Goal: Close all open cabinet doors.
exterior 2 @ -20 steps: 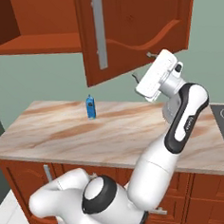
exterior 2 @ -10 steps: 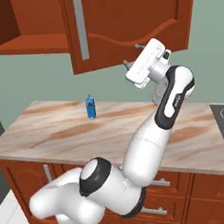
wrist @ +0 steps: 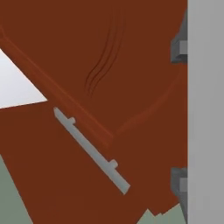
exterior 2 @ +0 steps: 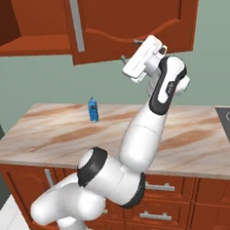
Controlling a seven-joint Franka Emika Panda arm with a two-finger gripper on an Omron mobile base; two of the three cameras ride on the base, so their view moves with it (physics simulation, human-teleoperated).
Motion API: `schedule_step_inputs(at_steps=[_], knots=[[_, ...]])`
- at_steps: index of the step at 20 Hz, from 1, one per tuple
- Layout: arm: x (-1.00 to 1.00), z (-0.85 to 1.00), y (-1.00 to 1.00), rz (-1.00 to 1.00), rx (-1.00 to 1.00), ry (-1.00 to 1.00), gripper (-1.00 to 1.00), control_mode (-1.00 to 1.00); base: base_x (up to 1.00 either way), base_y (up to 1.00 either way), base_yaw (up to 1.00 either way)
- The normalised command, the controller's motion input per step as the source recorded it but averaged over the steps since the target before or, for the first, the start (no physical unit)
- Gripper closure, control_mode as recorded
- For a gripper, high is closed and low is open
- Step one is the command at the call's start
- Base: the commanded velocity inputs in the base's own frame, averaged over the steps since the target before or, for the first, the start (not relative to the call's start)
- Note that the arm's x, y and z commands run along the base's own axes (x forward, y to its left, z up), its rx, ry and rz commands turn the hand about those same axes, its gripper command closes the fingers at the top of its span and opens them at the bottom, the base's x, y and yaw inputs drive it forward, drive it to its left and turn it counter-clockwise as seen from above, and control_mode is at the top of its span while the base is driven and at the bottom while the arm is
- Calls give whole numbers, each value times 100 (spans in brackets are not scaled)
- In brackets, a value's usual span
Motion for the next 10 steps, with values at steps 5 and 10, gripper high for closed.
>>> schedule_step_inputs(at_steps=[5, 10], knots=[[63, 0, 47, -18, -9, 4, -100, -100, 0, 0, 0], [67, 1, 49, -22, -10, 7, -100, -100, 0, 0, 0]])
